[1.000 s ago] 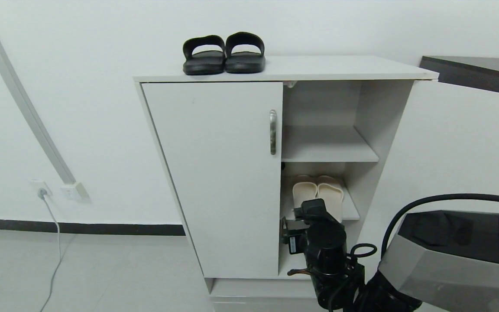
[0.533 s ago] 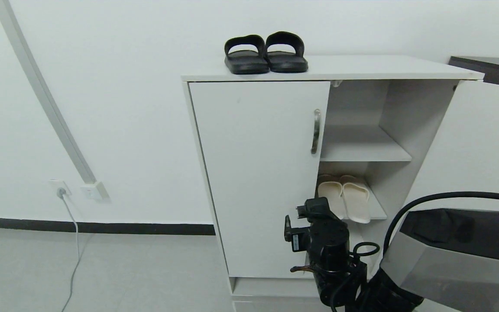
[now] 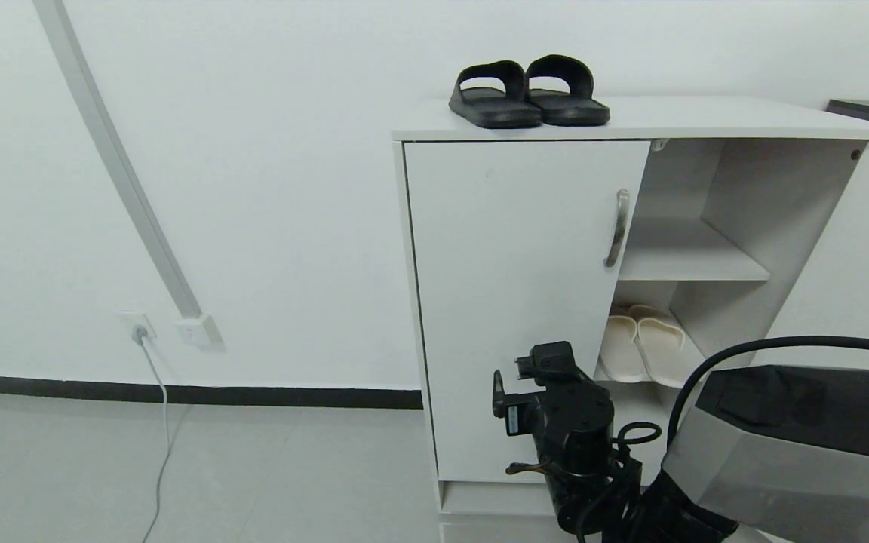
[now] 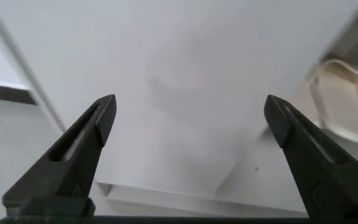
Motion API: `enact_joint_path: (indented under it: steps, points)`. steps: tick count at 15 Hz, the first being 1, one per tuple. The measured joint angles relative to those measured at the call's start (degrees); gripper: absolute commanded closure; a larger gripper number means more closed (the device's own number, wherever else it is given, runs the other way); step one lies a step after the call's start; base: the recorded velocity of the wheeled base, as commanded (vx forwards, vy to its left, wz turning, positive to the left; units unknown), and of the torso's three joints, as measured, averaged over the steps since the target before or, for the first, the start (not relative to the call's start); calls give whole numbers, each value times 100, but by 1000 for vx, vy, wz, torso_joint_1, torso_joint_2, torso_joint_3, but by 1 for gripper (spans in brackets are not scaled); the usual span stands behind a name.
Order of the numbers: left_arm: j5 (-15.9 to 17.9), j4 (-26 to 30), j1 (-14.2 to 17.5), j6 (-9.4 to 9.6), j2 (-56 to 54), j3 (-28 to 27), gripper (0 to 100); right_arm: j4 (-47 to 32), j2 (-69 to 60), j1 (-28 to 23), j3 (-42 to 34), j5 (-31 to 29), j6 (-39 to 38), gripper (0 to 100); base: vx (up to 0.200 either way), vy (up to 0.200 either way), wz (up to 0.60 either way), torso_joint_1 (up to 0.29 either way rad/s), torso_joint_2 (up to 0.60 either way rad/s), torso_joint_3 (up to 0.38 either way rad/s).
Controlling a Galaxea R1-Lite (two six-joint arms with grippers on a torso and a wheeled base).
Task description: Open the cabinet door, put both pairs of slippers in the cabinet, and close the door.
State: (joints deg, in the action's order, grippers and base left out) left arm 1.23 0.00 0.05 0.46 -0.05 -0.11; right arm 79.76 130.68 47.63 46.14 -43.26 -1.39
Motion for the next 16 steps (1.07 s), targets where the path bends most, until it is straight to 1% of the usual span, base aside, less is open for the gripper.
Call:
enact_joint_path:
  steps: [5,7,11,13,16]
  points:
    - [-6,7,-5,-2,0,4,100,156,13,-77,-55,141,77,0,0,0,0,0,0,0]
    - [-4,10,-5,-2,0,1,100,183,11,-67,-240,475,96,0,0,0,0,0,0,0]
    - [-6,10,-5,-2,0,1,100,334,13,-72,-332,486,179,0,0,0,0,0,0,0]
    - [-9,11,-5,-4,0,4,100,333,20,-74,-340,482,190,0,0,0,0,19,-220,-210]
    - [-9,10,-5,-2,0,1,100,341,20,-67,-340,478,190,0,0,0,0,69,-413,-343]
